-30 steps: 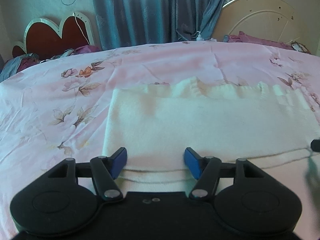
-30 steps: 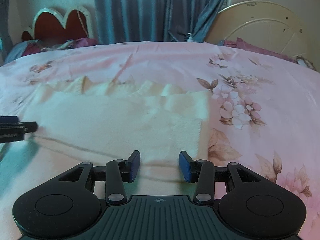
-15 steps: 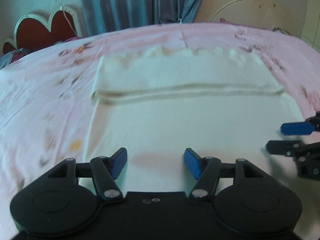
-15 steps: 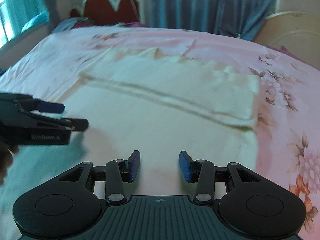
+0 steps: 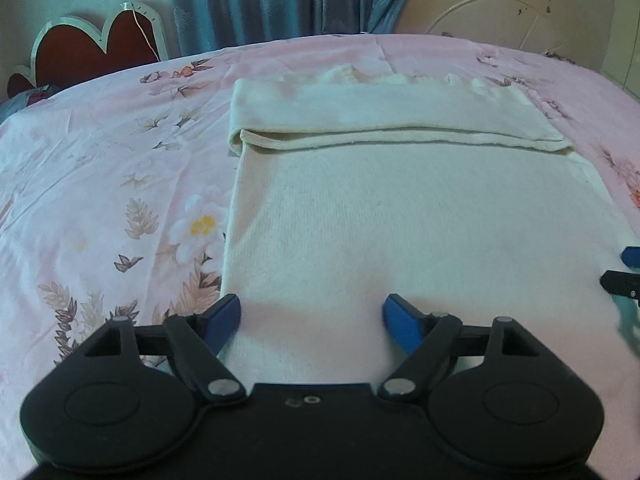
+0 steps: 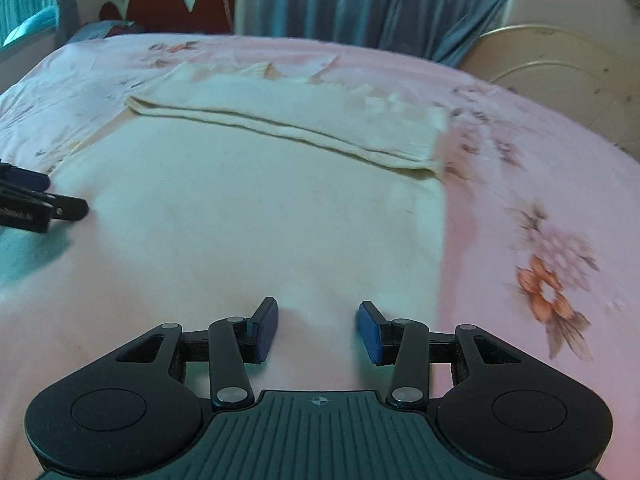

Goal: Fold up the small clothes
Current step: 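Move the right tool to the sweater hem and close on it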

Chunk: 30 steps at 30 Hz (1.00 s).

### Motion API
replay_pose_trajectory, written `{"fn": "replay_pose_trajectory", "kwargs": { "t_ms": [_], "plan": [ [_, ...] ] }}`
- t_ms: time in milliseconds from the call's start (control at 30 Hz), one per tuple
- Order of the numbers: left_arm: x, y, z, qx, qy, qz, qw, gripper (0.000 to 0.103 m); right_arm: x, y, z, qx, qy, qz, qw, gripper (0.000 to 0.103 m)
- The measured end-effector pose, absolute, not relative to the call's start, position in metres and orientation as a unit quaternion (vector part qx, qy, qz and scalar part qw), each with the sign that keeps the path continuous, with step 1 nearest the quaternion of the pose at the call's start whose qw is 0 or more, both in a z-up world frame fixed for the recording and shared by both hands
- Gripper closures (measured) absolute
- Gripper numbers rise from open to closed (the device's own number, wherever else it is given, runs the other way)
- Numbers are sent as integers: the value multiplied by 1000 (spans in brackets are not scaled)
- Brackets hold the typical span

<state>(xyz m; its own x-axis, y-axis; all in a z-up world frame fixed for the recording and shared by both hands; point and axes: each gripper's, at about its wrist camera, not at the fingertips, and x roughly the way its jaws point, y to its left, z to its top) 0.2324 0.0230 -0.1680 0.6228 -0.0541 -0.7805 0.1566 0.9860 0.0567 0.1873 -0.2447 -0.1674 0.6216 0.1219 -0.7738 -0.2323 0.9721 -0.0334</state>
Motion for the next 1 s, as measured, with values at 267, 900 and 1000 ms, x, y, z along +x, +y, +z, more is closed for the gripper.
{"fn": "replay_pose_trajectory", "kwargs": {
  "t_ms": [267, 900, 1000],
  "plan": [
    [204, 35, -146, 50, 442, -76, 892, 31, 139, -246, -139, -1, 437, 61, 897, 59],
    [89, 99, -149, 19, 469, -78, 880, 38, 22, -264, -138, 45, 452, -9, 891, 30],
    [75, 106, -149, 11, 472, -81, 878, 39, 12, -264, -140, 60, 459, -5, 886, 30]
  ]
}}
